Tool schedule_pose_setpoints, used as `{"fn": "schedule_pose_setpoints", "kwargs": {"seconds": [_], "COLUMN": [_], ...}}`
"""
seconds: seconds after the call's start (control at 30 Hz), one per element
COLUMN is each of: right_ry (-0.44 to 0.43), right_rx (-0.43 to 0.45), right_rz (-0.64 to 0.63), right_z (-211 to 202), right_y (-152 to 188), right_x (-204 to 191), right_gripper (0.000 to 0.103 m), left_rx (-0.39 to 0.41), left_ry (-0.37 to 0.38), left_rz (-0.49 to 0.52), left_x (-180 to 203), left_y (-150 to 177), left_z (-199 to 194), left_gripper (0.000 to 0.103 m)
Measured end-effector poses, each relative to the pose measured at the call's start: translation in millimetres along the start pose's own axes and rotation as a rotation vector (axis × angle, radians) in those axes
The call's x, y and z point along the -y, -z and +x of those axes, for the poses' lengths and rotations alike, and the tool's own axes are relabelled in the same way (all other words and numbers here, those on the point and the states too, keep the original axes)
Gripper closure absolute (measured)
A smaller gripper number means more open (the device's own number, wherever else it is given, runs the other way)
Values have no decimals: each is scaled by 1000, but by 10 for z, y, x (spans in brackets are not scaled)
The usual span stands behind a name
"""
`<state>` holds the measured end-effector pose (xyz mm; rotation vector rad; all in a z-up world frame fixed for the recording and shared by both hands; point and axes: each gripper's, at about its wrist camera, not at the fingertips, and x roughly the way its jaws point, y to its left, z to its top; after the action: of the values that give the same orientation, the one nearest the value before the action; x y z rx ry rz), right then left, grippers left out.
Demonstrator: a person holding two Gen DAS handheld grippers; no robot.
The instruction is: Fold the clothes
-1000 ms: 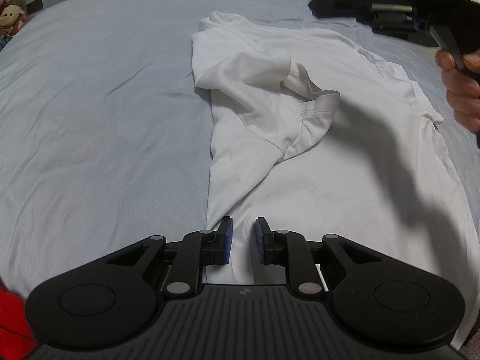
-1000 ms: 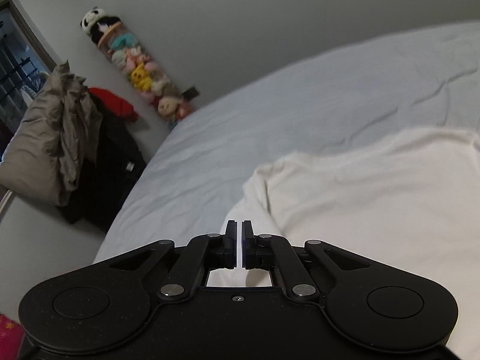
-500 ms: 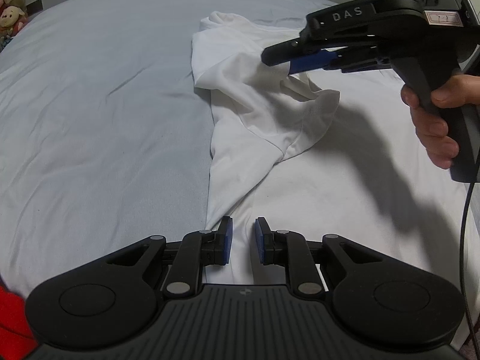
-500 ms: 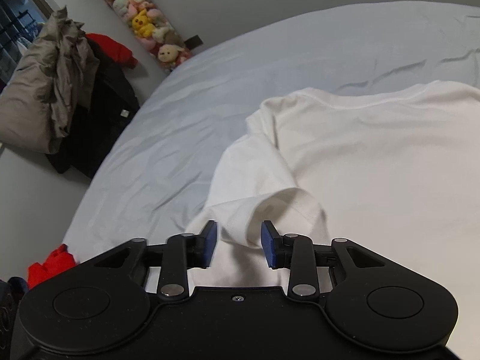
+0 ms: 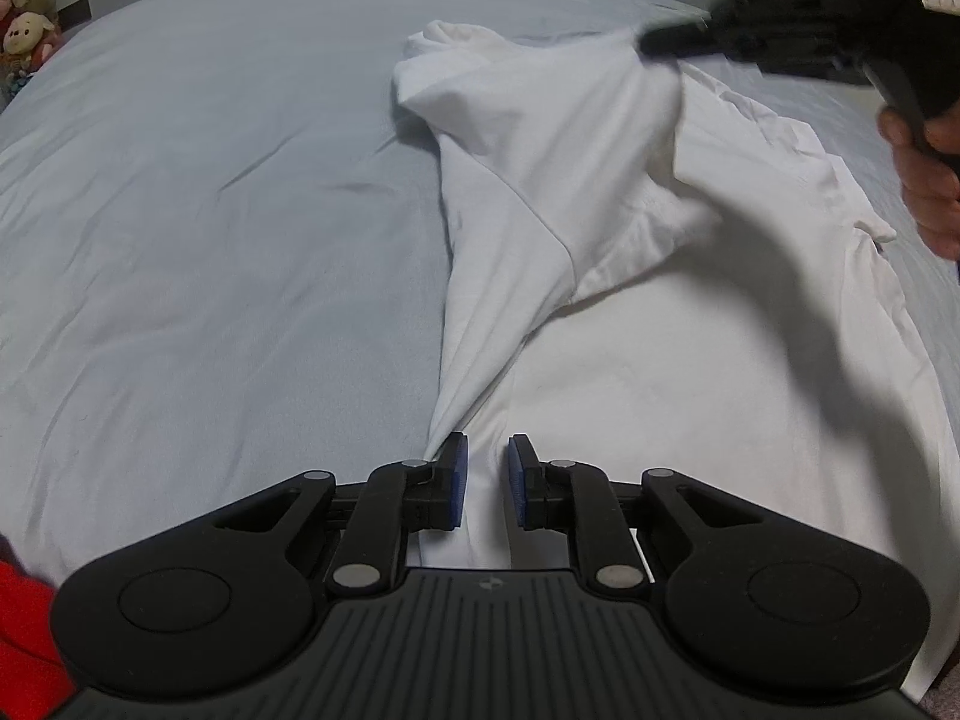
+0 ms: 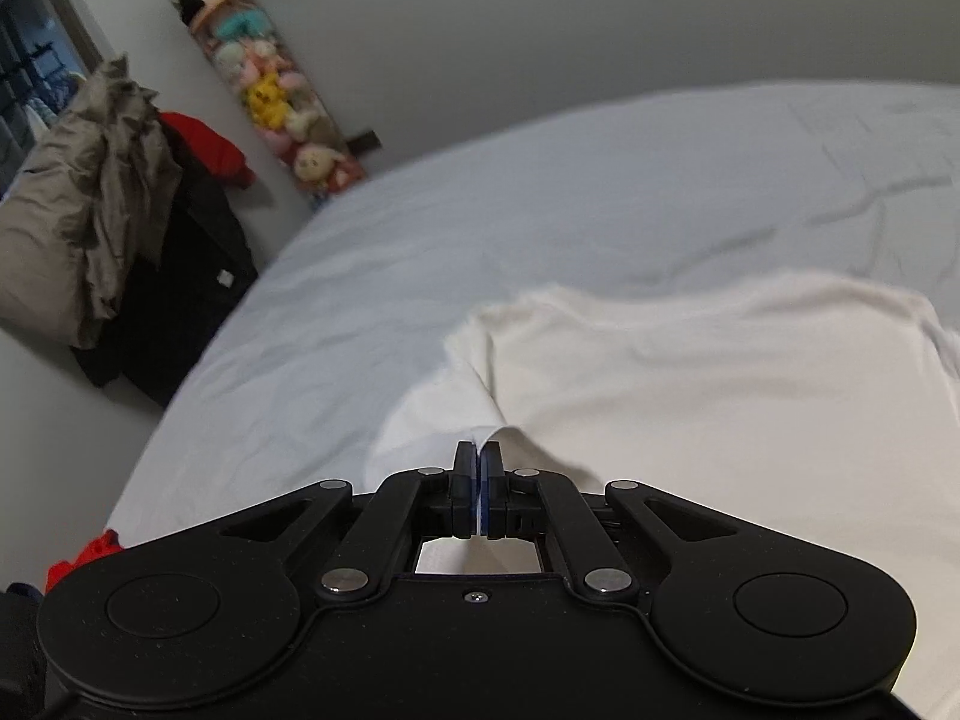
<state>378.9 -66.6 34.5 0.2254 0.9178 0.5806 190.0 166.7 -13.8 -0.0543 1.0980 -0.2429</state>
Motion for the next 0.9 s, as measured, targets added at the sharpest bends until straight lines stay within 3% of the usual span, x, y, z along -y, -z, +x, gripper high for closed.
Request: {"fn": "schedule_pose_setpoints", "kwargs": {"seconds": [0.27,0.37,0.5,0.57,0.6,0.63,0.8,0.9], "right_ry": [153,176,145,108,88,77,15,-67], "right_rx": [-209,-224,-160,-130,-119,-114,-106,-89], "right_rz": [117,149,185,217,235,244,261,262], "right_z": [155,71,-63,-83,-74,-60,50,38], "right_y": [339,372,249,170,156,163,263,356], "right_x": [412,555,654,701,718,709,599,490], "right_gripper": [100,96,94,82,65,57,59,60], "left_rx": [-27,-30,-28,-22,-18,-9,14,14], "left_ry": [-34,-43,-55,-47,-44,-31,9,13], "left_rz": [8,10,20,22,23,23,41,52], "left_x": [-6,7,44,45,49,45,41,63], "left_y": [40,34,19,28,25,33,30,7], "left_z": [-68,-58,-60,-90,-104,-142,-231,-202], "left_gripper": [91,91,91,90,90,87,84,84]}}
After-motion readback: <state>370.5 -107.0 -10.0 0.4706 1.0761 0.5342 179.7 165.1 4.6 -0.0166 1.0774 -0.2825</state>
